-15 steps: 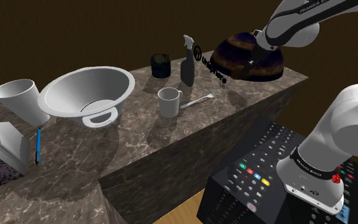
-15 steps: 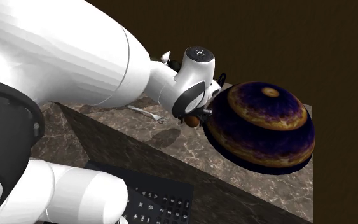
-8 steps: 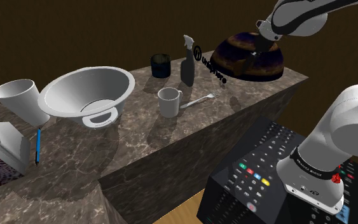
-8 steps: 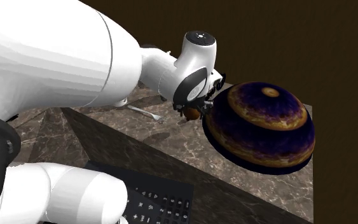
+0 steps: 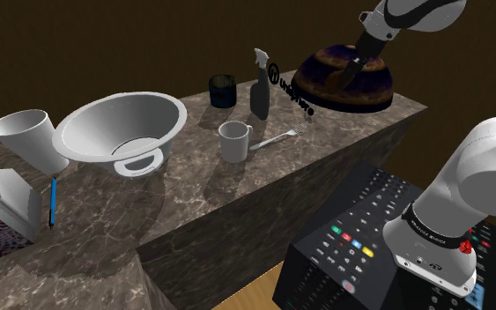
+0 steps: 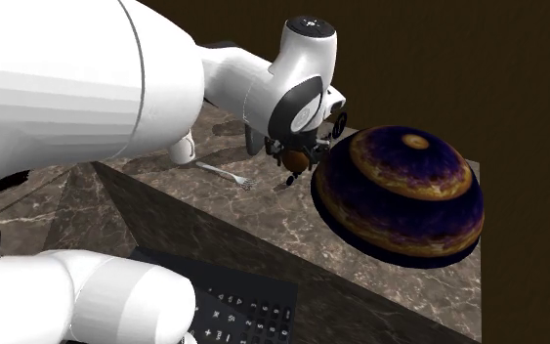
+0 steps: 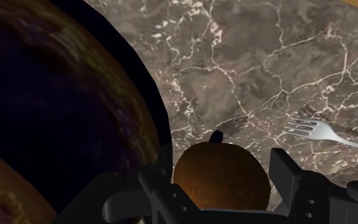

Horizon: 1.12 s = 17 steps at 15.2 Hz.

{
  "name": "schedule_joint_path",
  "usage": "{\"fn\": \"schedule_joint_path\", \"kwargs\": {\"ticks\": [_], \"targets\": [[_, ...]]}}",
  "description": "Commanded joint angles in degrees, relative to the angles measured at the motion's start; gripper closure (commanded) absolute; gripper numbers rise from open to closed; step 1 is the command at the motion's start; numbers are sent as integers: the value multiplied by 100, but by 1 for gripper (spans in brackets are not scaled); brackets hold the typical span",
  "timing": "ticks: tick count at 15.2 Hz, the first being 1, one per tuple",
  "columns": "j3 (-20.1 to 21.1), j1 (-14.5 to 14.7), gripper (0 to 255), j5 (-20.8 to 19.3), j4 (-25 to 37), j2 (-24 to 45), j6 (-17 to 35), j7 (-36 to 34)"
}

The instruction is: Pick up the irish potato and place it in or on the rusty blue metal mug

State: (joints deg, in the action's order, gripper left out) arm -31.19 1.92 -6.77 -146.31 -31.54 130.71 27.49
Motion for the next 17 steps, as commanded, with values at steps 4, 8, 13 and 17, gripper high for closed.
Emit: {"fn": "schedule_joint_path", "kwargs": {"ticks": [4,8,13,17], "targets": [[109,-28,255,-8,272,-149,-420,-67],[196,72,255,76,525,-32,-554,-167],[321,555,255,480,1126,858,-281,-439],[394,877,255,834,1726,1609,-168,-579]]}}
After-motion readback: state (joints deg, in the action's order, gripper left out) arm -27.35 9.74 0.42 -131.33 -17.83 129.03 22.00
